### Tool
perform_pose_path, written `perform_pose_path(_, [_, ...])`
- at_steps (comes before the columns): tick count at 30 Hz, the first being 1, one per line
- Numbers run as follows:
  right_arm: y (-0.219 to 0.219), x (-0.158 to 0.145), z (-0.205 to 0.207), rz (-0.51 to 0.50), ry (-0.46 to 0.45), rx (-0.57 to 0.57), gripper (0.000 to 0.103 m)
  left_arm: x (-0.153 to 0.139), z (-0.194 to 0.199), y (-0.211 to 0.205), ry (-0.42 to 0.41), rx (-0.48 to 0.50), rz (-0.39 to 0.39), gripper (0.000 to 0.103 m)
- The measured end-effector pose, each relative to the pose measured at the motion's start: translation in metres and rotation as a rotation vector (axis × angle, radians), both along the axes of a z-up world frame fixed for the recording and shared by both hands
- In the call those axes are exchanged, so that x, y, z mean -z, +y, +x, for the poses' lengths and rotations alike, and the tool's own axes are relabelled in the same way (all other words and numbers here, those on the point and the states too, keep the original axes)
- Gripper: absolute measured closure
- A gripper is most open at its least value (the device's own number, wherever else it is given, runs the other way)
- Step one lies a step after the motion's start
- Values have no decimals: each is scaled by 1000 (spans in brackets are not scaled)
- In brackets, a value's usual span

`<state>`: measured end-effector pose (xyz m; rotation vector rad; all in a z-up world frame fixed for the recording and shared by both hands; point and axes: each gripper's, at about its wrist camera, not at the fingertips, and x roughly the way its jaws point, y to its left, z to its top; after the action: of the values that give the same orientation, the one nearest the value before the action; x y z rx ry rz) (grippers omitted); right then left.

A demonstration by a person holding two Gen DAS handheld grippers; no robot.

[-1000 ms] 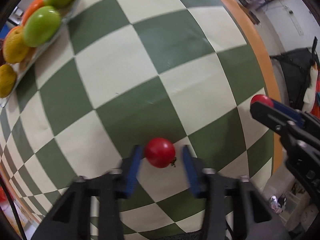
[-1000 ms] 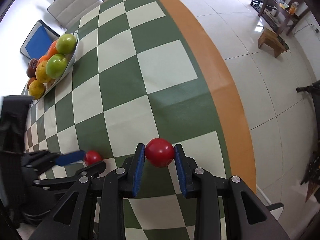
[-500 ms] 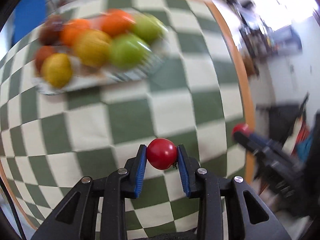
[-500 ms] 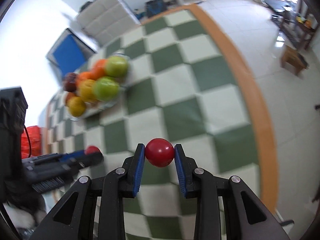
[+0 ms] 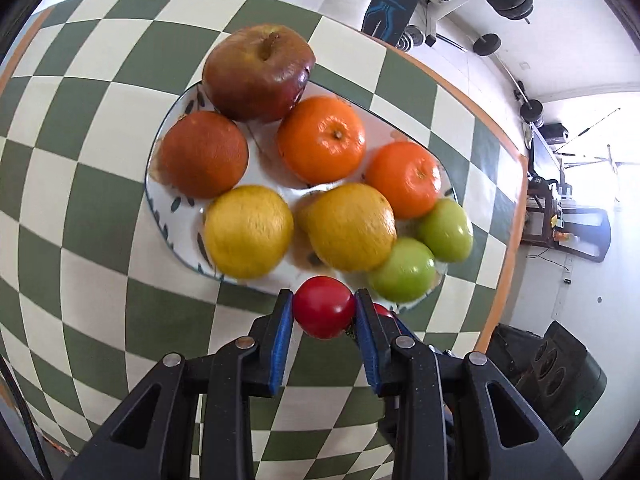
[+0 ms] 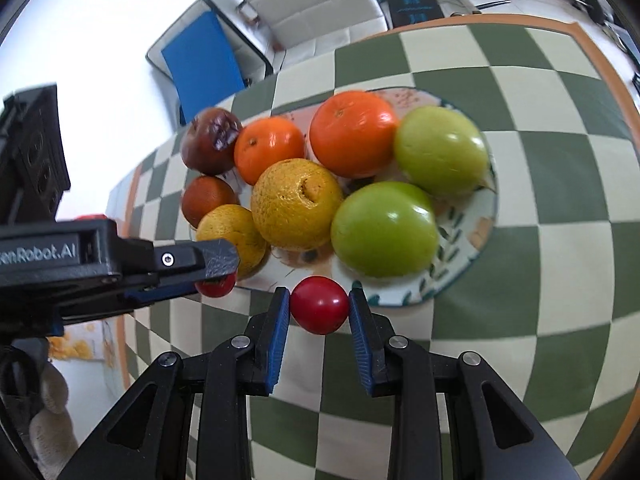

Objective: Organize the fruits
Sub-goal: 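Lower both cherry tomatoes onto the plate and open both tools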

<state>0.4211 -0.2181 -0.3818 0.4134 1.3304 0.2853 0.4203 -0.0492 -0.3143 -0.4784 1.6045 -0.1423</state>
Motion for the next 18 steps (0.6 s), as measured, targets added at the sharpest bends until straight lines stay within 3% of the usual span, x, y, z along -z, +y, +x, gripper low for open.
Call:
perform_pose_path(7, [8, 8, 8, -6, 2, -7, 69, 7, 8, 10, 22, 2, 24, 74])
perform_pose_path(11, [6, 7, 5, -12, 9, 3, 51, 3, 7, 11, 15, 16, 57, 74])
perform_pose_path(13, [1, 1, 1, -27, -5, 10, 48, 3, 7, 9, 8, 31, 73, 73])
perform_pose_path(15, [-3, -6, -2, -45, -16, 15, 47, 1, 7, 10, 6, 33, 96, 70])
perform_pose_path(16, [-7, -12, -5, -53, -30, 21, 44, 0, 7, 10, 3, 36, 105, 62])
perform_pose_path(18, [-14, -26, -9, -117, -54, 30, 28, -5, 5, 13, -20, 36, 125, 50])
